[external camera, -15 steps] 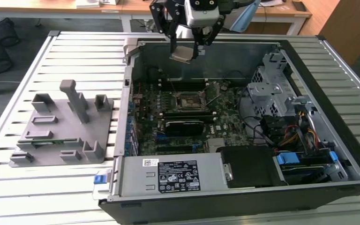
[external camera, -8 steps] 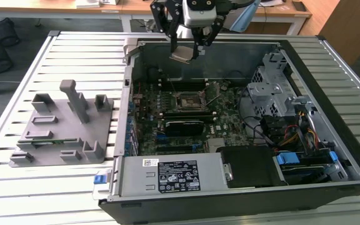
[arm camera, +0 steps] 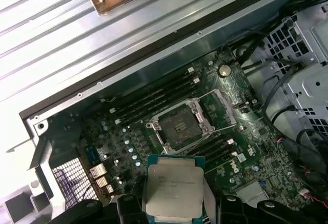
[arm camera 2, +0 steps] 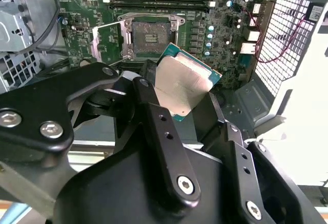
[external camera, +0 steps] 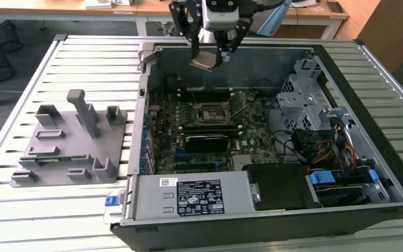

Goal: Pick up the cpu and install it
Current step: 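Place the cpu into insertion slot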

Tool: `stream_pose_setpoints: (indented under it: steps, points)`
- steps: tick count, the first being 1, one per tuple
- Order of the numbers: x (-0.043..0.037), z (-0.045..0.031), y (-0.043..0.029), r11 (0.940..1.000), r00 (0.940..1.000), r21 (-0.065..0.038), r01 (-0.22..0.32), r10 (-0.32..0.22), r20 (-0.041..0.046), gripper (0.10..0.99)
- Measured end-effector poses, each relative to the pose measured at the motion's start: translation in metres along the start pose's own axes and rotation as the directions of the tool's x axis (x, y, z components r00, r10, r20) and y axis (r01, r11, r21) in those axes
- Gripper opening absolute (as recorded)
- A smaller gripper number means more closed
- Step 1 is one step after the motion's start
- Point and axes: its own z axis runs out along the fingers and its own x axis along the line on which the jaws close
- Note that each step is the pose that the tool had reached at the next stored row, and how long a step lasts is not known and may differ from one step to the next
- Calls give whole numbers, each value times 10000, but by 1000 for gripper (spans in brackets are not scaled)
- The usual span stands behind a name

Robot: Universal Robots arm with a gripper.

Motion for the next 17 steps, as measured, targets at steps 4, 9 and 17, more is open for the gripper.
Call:
stream_pose_setpoints:
  steps: [4,9,17]
  points:
    - [0,0,0,9997,9997,-5,-236,236,18,533]
    - [0,0,0,9985,9985,-9,-540,540,41,533]
    - [0,1,0,9948,9948,-19,-1013,1014,78,533]
